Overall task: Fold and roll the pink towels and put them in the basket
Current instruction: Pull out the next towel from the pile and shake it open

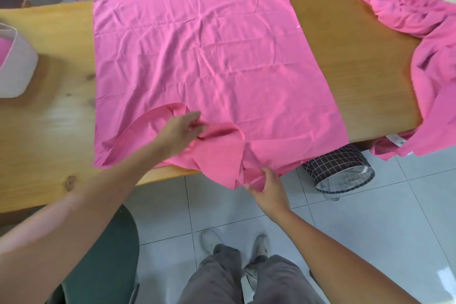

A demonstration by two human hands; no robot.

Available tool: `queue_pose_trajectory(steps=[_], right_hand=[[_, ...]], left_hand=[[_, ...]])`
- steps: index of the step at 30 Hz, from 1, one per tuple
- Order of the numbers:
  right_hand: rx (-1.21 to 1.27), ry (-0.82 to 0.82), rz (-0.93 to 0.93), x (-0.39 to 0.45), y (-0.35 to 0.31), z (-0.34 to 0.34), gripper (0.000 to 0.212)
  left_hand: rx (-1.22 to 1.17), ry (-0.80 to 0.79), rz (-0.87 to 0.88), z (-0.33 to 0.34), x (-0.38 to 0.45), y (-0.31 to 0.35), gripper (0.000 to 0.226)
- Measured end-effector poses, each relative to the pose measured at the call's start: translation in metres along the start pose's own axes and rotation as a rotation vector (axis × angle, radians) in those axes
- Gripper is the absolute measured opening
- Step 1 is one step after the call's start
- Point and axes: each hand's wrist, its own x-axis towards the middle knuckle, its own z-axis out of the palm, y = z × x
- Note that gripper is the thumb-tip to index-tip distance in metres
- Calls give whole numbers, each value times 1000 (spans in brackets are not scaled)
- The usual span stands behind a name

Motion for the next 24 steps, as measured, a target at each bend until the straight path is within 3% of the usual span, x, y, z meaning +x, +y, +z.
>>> queue_pose_trajectory(steps=[3, 8, 12, 15, 19, 22, 24], right_hand=[[53, 51, -55, 3, -23, 6, 73], [58, 172, -60, 4, -58, 22, 77], [56, 325, -66, 2, -80, 34, 53], [41, 335, -123, 3, -92, 36, 37], [42, 277, -124, 7, -105, 33, 49], [78, 311, -228, 9, -120, 29, 64], [59, 343, -320, 15, -131, 25, 54]], left_hand=[[-291, 136, -49, -40, 17, 12, 17], [-561, 194, 19, -87, 24, 29, 16], [-614, 204, 21, -107, 20, 38, 13], [-631, 255, 13, -120, 19, 37, 16], [-711, 346, -14, -131, 13, 37, 14], [-732, 338, 15, -139, 12, 42, 21], [-747, 305, 44, -143, 11, 46, 25]])
